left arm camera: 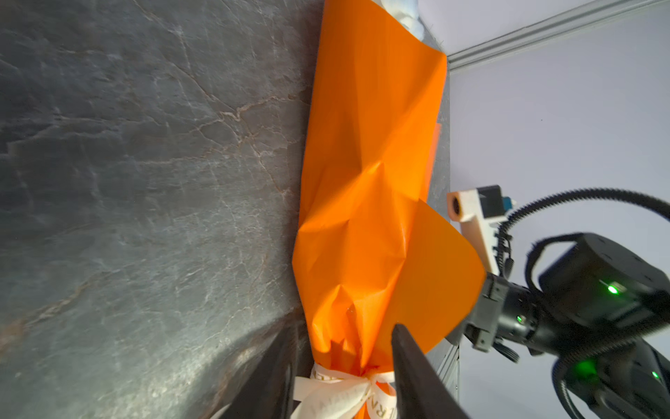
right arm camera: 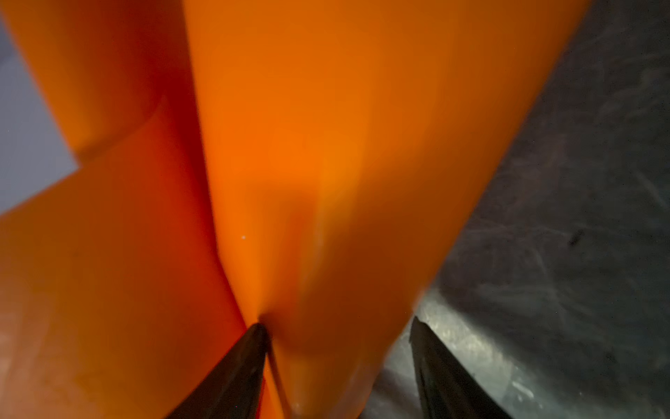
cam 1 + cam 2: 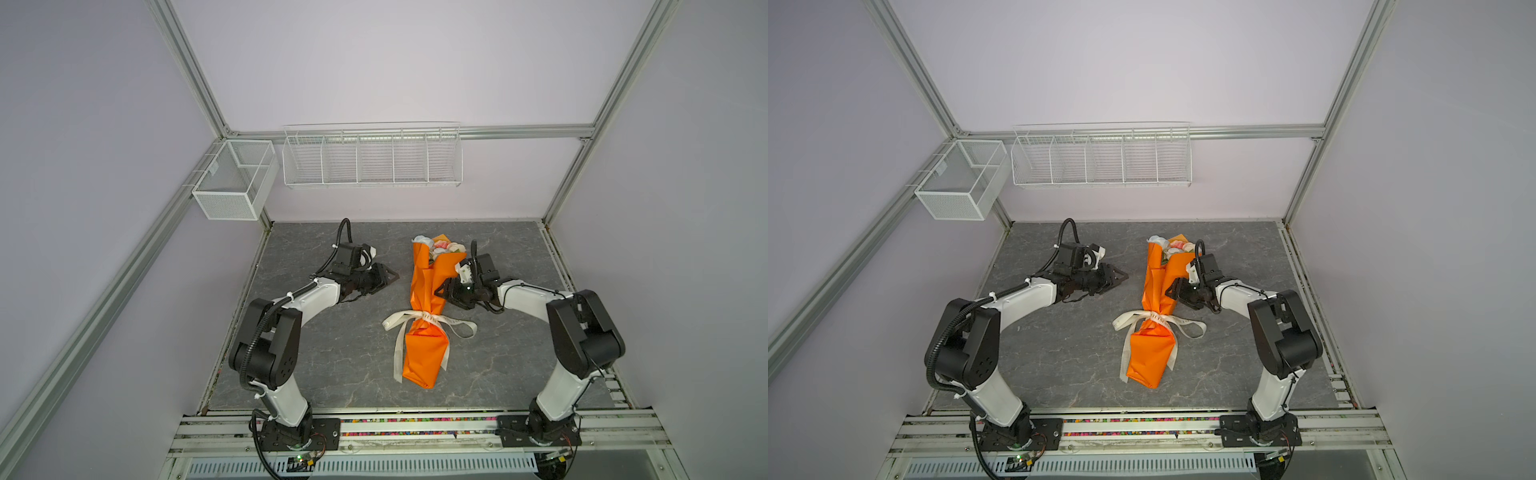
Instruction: Tie the bouquet of fake flowers
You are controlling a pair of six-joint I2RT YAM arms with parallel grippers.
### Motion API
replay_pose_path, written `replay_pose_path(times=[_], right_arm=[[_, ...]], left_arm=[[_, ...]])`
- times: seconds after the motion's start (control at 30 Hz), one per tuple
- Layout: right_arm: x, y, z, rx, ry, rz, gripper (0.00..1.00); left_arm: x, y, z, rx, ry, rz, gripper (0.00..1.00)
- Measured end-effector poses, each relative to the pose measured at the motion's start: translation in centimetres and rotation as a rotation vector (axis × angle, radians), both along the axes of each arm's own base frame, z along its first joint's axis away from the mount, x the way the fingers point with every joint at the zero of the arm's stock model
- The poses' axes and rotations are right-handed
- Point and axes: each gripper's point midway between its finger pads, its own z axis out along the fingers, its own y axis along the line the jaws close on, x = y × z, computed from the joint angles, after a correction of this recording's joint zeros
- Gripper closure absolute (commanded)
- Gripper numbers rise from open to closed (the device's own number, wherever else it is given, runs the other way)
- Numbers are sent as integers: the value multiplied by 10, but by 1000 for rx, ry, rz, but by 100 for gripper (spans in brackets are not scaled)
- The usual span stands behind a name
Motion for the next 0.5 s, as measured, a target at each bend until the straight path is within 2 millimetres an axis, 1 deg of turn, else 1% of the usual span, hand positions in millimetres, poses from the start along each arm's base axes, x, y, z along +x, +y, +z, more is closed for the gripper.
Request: replay_pose_path(times=[0.07,0.1,0.13,0.2,0.3,0.37,0.43,0.5], right_arm=[[7,1,-6,-5,6,-10,44],[12,2,-6,-4,2,-16,48],[16,3,-5,-2,-5,-18,49],[27,7,-2,4,-23,-19,49],[40,11,2,10,-47,-16,48],[44,12,3,8,-52,-11,48],[47,12,6,7,-61,-3,48],[49,13,9,5,-72,4,48]], left_arm=[[-7,-8,9,-12,-16,-23,54],[-13,-15,15,-13,-28,-40,53],[-18,-21,20,-12,-36,-57,53],[-29,-37,31,-10,-62,-96,50],[-36,-54,43,-8,-95,-131,49],[-34,-58,44,0,-94,-137,48],[-24,-64,41,13,-90,-140,47],[-12,-70,34,41,-83,-140,47]])
